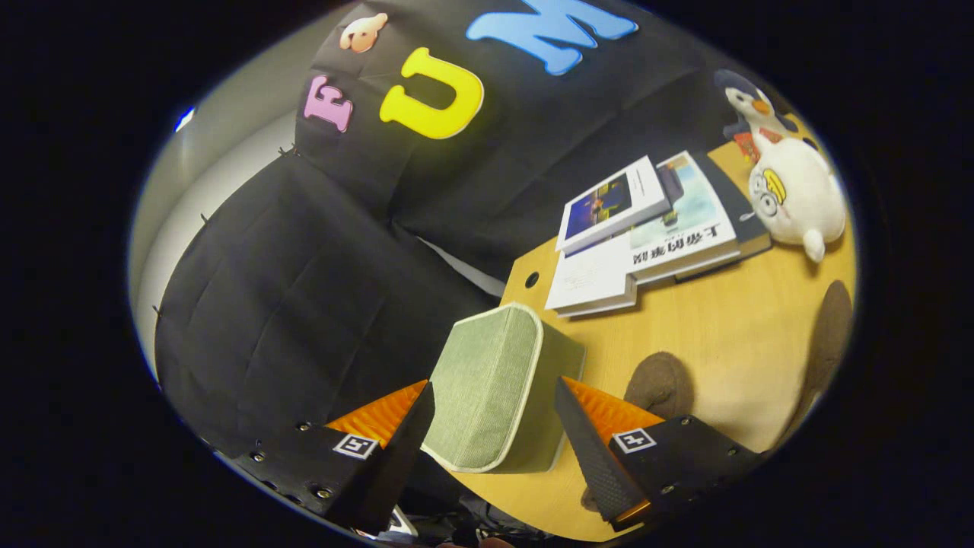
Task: Open the storage box then place both shoes into the box .Put the left shoe in first, then the right shoe, with the right side of both shoes facing outward in a uniform manner.
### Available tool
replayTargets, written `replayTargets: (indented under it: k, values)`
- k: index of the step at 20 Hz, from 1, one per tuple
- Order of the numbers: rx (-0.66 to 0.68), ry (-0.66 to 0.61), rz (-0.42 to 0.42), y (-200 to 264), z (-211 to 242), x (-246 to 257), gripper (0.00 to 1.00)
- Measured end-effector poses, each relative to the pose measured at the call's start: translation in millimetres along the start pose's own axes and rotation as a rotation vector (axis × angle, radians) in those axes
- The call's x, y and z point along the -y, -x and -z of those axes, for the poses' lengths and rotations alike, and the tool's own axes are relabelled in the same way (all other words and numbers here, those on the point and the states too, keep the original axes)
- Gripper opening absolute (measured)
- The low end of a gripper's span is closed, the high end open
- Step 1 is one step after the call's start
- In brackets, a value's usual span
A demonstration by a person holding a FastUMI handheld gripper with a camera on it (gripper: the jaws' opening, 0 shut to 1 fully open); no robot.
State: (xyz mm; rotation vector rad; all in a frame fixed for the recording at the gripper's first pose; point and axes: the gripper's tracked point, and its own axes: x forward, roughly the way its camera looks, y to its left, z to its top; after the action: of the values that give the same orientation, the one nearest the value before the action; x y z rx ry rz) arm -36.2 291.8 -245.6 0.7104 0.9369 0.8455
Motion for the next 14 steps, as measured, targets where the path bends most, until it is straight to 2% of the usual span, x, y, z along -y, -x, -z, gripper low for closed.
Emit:
replayTargets:
  k: [4, 7, 9, 10, 14]
  values:
    - [-0.083, -0.070, -0.067, -35, 26, 12, 0.96]
    - [-0.109, -0.204, -0.149, -59, 32, 14, 0.95]
    - [-0.114, -0.278, -0.176, -74, 34, 23, 0.95]
    - [-0.113, -0.296, -0.164, -82, 35, 32, 0.95]
    - [-0.138, -0.356, -0.215, -94, 44, 36, 0.94]
